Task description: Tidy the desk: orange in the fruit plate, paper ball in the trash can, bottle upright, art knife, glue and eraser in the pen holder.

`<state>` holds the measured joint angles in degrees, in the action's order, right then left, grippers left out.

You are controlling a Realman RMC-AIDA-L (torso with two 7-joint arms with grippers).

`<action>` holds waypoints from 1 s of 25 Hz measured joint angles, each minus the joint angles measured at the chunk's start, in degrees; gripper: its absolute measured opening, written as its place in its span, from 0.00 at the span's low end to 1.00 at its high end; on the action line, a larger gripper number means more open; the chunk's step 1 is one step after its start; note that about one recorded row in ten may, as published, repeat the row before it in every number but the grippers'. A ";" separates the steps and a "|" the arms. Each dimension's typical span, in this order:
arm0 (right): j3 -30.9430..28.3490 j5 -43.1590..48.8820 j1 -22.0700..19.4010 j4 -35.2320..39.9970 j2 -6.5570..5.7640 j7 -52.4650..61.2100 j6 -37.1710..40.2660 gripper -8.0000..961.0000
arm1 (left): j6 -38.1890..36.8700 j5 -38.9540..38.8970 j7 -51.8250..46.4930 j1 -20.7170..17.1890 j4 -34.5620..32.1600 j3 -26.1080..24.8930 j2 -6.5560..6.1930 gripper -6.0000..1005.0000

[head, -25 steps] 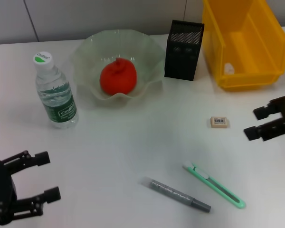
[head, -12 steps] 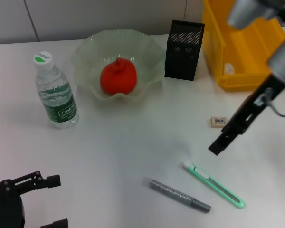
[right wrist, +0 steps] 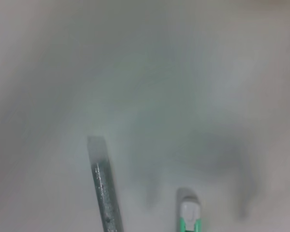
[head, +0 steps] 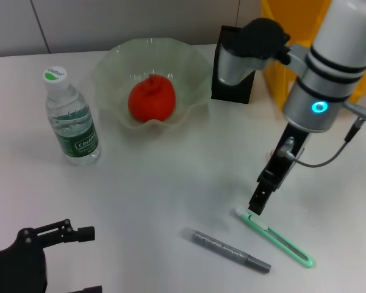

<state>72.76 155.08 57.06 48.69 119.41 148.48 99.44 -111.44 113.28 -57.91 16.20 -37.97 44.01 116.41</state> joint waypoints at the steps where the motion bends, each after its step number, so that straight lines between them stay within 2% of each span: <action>1: 0.53 -0.10 0.63 -1.31 0.11 0.53 -0.76 0.79 | 0.00 0.02 0.01 0.14 0.00 0.29 0.11 0.86; 6: 3.63 -2.16 2.99 -5.66 0.39 2.52 -3.74 0.79 | 0.35 0.21 0.11 0.36 -0.24 0.68 0.53 0.86; 14: 16.67 -7.48 5.46 -7.78 0.46 9.57 -8.64 0.78 | 0.86 1.44 0.68 0.56 -0.35 0.73 1.20 0.86; 25: 20.42 -12.63 6.87 -11.18 0.48 10.45 -10.76 0.78 | 2.09 1.58 0.70 1.19 0.01 0.73 1.39 0.86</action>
<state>93.18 142.45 63.92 37.50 119.88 158.93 88.68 -109.34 114.86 -57.21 17.38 -37.97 44.74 117.80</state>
